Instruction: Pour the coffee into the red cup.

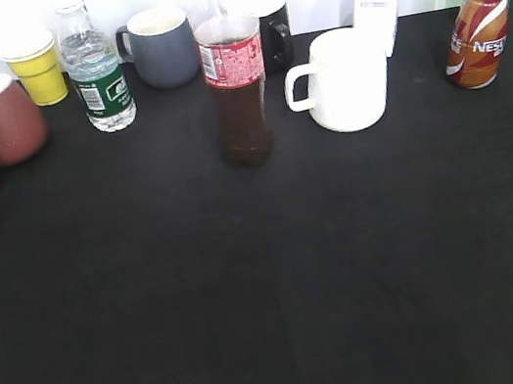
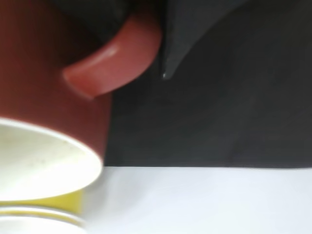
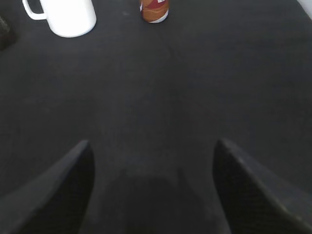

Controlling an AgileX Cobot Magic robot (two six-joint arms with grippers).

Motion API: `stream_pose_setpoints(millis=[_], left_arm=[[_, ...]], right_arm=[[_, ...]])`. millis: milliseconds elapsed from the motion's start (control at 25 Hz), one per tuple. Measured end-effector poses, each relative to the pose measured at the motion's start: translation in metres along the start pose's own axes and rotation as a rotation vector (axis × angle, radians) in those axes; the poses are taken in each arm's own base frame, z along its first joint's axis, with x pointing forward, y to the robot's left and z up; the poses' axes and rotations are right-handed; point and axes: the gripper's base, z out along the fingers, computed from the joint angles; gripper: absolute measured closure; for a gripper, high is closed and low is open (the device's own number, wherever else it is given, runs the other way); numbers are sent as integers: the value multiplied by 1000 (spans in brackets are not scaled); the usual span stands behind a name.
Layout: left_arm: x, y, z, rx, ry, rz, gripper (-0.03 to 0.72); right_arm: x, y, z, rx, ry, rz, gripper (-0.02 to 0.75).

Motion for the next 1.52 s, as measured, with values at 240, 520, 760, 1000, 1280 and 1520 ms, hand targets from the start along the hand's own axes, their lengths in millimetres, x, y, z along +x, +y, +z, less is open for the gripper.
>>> stream_pose_setpoints(millis=[240,520,760,1000,1280,1520], left_arm=[[-3,-2,-1,16,1,17,611],[-47,-7,-42,26,-80,49,627],[-57,-18,-116,47,-133,64,627],[-62,-45,-167,265,-206,147,628],[-60,-91,-177,520,-224,177,629],[-59,-95,-179,564,-219,213,630]], right_arm=[[0,0,0,0,0,0,148],[0,0,0,0,0,0,148],[0,0,0,0,0,0,148],[-11,1,-4,-8,-74,4,148],[-65,-1,40,2,-204,24,148],[-93,-6,110,25,-181,38,148]])
